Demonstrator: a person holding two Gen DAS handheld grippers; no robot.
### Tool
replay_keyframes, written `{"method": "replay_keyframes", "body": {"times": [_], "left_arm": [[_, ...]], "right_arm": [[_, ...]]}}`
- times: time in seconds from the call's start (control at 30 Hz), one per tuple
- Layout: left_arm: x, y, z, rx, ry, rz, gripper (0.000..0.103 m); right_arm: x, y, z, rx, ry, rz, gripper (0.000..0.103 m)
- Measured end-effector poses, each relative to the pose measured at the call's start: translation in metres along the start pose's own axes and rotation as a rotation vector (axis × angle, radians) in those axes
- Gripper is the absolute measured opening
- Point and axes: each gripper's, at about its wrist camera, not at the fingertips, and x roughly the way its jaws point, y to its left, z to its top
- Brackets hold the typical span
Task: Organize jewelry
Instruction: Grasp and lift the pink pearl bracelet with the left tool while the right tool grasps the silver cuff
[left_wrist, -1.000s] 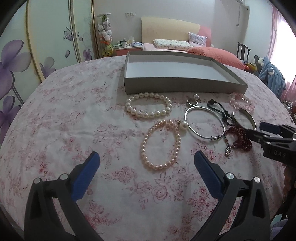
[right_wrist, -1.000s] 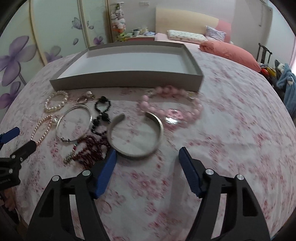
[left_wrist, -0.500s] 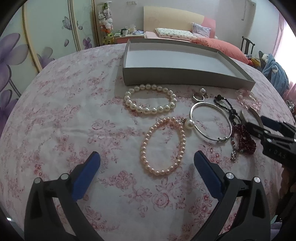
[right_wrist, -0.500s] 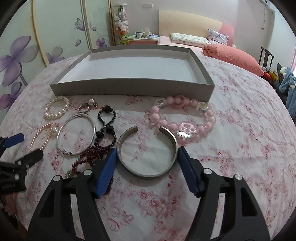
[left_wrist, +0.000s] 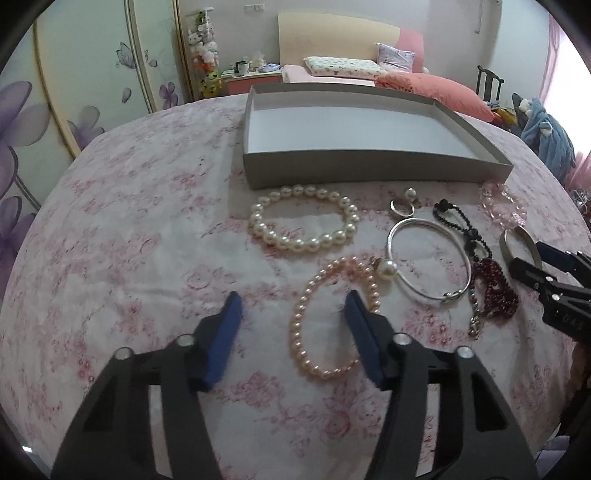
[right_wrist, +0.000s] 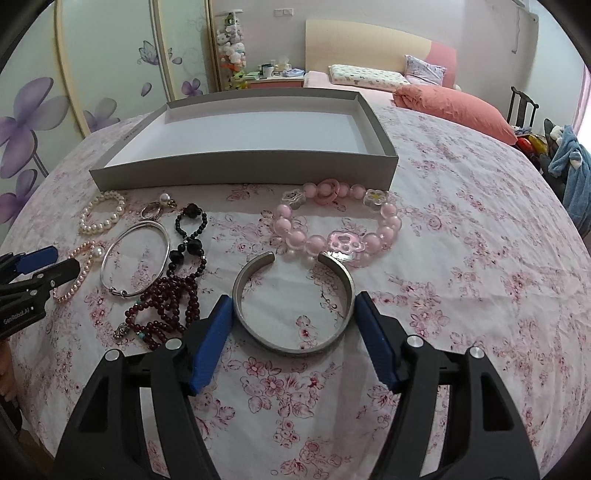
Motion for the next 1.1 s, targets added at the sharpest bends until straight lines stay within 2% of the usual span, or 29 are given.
{"method": "replay_keyframes", "body": {"times": [0.07, 0.13, 0.4, 0.5, 0.53, 0.83, 1.1], "left_arm": [[0.000, -0.003, 0.001, 0.010, -0.007, -0.007, 0.038], [-0.001, -0.005, 0.000, 0.020, -0.012, -0.012, 0.030], [-0.006, -0.010, -0.009, 0.084, -0.021, -0.014, 0.027], [-0.006, -0.014, -0.009, 0.106, -0.019, -0.043, 0.015], [-0.006, -0.015, -0.009, 0.115, -0.020, -0.049, 0.007], [-0.015, -0.002, -0.012, 0.092, -0.052, -0.081, 0.006], [-0.039, 0.007, -0.007, 0.026, -0.131, -0.147, 0.006]], "right_arm": [[0.000, 0.000, -0.001, 0.003, 0.000, -0.001, 0.068], [-0.001, 0.000, -0.001, 0.004, 0.000, -0.001, 0.068], [-0.001, -0.002, -0.001, 0.008, 0.006, -0.004, 0.069], [-0.001, -0.002, -0.002, 0.004, 0.007, 0.000, 0.066], [-0.001, -0.003, -0.002, 0.003, 0.008, 0.003, 0.066], [-0.012, -0.011, -0.011, 0.037, -0.014, 0.026, 0.065], [-0.034, -0.004, -0.010, 0.029, -0.100, 0.052, 0.065]]}}
